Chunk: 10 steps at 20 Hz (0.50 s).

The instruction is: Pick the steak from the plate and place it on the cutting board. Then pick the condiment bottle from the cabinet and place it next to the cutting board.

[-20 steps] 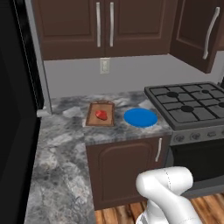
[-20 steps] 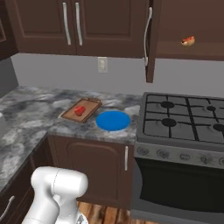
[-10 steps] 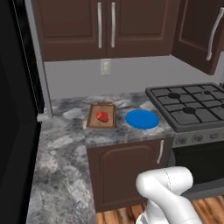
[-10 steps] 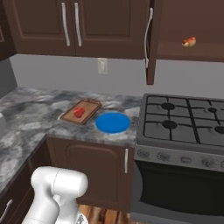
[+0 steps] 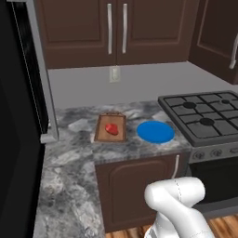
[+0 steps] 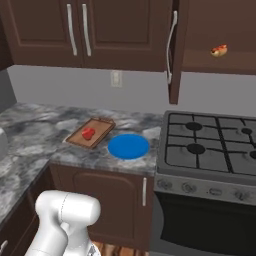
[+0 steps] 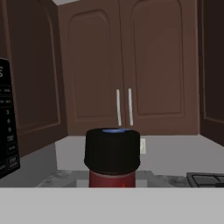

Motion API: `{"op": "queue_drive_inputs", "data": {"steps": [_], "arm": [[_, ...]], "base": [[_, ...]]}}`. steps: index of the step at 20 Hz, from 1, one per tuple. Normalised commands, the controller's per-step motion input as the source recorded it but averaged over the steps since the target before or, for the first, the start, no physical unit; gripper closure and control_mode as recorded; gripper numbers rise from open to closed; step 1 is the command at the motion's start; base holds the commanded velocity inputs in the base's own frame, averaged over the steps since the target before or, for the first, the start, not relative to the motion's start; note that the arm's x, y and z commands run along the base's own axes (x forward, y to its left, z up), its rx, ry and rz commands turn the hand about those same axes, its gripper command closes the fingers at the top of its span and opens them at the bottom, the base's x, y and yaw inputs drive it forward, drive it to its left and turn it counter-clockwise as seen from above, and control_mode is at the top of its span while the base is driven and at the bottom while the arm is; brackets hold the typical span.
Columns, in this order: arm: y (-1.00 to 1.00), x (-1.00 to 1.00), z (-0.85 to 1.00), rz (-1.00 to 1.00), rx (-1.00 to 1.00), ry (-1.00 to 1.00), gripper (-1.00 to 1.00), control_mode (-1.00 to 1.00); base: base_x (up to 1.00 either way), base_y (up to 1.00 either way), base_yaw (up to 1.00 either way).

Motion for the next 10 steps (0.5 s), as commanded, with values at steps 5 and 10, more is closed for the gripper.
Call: {"op": "queue_drive_inputs", "data": {"steps": [5,10], "arm": [[0.0,0.0,0.0,0.0,0.0,0.0,1.0,1.0],[0.0,0.0,0.0,0.0,0.0,0.0,1.0,1.0]], "base": [[0.33,0.28,0.0],[0.39,0.28,0.0]]}}
